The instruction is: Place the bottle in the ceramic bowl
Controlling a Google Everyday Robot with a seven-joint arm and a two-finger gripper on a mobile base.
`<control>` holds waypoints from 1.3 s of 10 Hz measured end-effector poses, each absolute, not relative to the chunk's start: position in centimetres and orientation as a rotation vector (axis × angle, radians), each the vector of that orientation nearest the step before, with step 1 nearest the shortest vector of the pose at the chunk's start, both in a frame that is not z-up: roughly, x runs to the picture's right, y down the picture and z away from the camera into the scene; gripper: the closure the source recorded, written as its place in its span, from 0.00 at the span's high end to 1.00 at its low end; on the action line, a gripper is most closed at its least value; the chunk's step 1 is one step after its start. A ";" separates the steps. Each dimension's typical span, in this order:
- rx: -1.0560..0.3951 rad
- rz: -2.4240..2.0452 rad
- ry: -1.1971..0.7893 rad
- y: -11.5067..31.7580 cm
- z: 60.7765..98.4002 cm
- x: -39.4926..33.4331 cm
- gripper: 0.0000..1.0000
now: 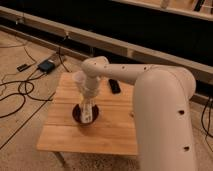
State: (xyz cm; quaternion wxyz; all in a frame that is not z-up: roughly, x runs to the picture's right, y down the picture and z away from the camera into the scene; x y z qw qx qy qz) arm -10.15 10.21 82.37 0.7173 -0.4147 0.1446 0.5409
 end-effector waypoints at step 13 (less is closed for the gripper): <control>-0.935 1.181 0.296 9.8 83.2 -10.4 0.80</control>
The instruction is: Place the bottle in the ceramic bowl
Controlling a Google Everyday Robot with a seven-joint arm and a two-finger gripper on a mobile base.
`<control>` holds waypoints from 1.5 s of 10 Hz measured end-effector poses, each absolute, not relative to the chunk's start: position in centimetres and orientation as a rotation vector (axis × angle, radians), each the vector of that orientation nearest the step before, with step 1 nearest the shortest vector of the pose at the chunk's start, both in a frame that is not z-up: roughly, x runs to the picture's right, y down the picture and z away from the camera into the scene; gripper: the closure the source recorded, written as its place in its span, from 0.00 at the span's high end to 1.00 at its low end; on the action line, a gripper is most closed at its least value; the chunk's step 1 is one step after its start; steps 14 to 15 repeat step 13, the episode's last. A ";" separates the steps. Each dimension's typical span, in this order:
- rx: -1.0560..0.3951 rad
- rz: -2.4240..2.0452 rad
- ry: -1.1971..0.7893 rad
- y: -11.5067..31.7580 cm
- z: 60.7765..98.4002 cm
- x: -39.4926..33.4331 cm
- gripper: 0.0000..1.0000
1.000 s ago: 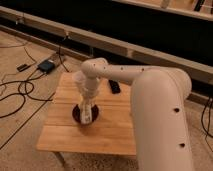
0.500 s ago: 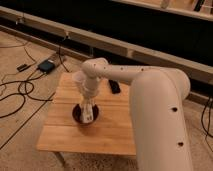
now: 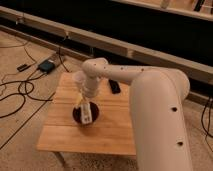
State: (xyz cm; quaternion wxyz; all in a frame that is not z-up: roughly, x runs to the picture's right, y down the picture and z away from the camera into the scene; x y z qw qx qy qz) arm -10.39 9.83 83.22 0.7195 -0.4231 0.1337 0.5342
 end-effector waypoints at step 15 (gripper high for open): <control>-0.558 1.364 0.438 1.1 80.3 0.5 0.80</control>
